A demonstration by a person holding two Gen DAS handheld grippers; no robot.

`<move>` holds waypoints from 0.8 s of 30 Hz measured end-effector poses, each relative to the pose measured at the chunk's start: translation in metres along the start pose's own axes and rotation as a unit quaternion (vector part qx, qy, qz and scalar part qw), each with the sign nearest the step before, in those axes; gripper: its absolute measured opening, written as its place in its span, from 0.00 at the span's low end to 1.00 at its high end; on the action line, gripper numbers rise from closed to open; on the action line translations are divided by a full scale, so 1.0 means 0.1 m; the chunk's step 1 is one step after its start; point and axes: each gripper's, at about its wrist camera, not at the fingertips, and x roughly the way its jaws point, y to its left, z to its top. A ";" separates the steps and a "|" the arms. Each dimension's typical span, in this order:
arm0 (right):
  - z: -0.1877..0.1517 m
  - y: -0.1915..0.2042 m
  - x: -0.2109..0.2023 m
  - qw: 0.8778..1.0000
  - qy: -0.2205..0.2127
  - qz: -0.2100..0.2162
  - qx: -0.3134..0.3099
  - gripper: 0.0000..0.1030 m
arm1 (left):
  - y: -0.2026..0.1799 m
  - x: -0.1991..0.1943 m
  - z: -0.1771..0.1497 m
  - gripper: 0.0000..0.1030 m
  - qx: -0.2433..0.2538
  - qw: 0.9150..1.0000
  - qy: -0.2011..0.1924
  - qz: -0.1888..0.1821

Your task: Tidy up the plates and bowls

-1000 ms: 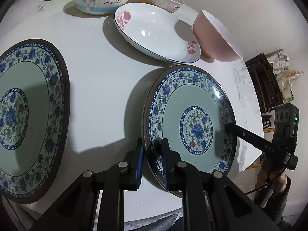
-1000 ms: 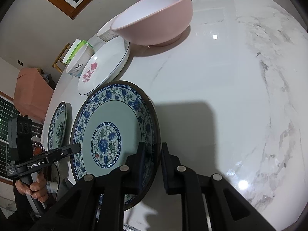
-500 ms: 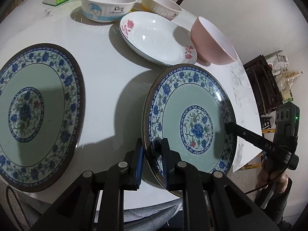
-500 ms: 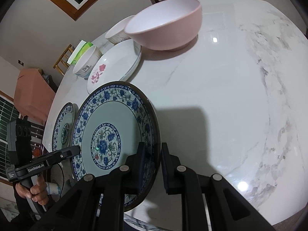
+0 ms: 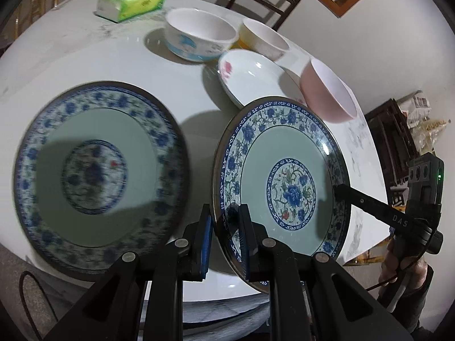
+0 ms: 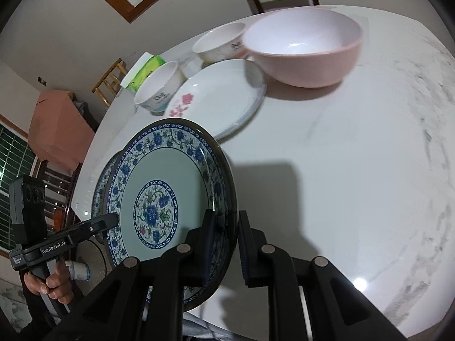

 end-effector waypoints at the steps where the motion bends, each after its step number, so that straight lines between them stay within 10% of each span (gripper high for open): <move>1: 0.02 0.05 0.03 1.000 0.002 0.002 -0.002 0.15 | 0.03 -0.04 0.00 0.13 0.000 1.000 -0.002 0.003; 24: 0.26 1.34 0.90 0.996 0.060 0.038 -0.058 0.16 | 1.22 -0.70 0.09 0.15 -0.070 0.994 -0.050 0.070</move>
